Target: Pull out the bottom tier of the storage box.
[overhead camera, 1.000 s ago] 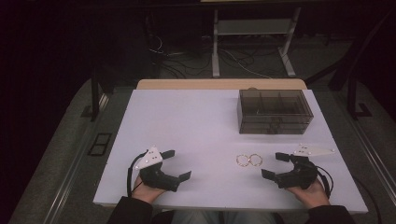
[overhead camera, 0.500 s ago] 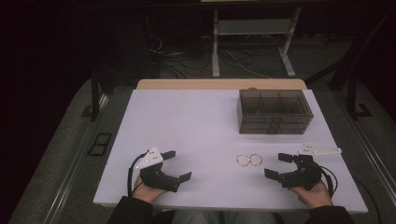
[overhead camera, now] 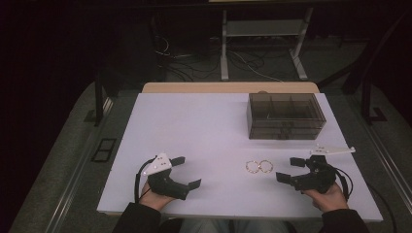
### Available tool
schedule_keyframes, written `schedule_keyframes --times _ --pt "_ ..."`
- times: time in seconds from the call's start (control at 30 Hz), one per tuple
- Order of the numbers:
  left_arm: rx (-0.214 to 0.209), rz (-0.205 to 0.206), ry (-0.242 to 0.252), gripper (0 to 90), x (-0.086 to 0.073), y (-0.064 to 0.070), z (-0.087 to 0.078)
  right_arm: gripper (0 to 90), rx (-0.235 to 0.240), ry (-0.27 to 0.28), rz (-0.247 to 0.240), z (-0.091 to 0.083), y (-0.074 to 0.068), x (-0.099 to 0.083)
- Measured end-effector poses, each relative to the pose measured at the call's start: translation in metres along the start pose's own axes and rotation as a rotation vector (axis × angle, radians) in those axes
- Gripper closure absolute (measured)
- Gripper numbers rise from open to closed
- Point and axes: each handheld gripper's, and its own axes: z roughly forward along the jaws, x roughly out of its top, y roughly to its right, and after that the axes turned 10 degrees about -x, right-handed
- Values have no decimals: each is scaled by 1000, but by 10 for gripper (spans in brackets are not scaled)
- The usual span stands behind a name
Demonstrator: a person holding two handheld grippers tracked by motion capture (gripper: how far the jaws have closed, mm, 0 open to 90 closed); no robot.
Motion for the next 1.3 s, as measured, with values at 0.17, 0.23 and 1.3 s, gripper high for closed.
schedule_keyframes --times 0.17,0.23,1.3 --pt "0 1 2 0 0 0 -1 0 1 0 19 0 4 5" --pt "1 -1 4 0 0 0 -1 0 -1 -2 28 1 6 7" --pt "-3 0 3 0 0 -1 -1 0 -2 -38 150 29 35 17"
